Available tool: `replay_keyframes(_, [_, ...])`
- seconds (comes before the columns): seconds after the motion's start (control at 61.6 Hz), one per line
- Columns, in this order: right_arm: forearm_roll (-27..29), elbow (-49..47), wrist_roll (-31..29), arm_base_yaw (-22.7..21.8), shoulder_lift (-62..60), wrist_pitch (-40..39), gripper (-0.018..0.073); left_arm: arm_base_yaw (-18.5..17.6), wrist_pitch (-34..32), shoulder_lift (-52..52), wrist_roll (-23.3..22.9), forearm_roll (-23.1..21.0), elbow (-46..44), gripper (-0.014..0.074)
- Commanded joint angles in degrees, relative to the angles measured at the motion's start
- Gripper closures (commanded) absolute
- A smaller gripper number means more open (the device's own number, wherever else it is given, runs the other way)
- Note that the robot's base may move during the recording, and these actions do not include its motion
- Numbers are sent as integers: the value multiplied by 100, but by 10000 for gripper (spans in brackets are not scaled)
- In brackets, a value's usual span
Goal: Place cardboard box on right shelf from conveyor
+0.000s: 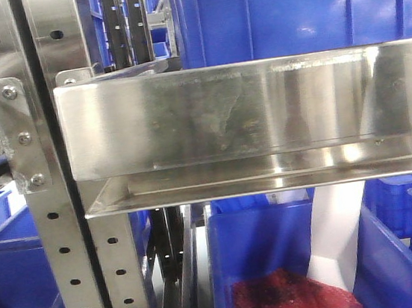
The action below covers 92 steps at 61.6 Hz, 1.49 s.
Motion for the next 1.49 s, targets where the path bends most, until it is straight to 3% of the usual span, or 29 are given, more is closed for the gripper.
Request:
replay_keyframes(0.0, [253, -221, -205, 0, -69, -244, 358, -6, -488, -58, 1, -34, 35, 713])
replay_keyframes(0.211, [837, -221, -709, -11, -19, 187, 358, -6, -488, -58, 1, -34, 35, 713])
replay_keyframes(0.406, [1263, -221, -1585, -145, 201, 471, 358, -6, -488, -58, 1, -34, 35, 713])
replay_keyframes(0.65, [1113, -221, -2251, -240, 525, 40, 360, -6, -488, -58, 1, -34, 35, 713])
replay_keyframes(0.828, [572, -221, -2610, -301, 719, -76, 360, -6, -488, -58, 1, -34, 35, 713])
replay_keyframes(1.218, [524, -221, -2563, -301, 733, -124, 350, -6, -488, -58, 1, -34, 35, 713])
replay_keyframes(1.315, [747, -221, -2101, -301, 733, -236, 255, -6, -488, -58, 1, -34, 35, 712])
replay_keyframes(1.429, [821, -221, -1265, -301, 733, -319, -62, -6, -488, -58, 1, -34, 35, 713])
replay_keyframes(1.478, [791, -221, -1067, -301, 733, -348, -38, -6, -488, -58, 1, -34, 35, 713])
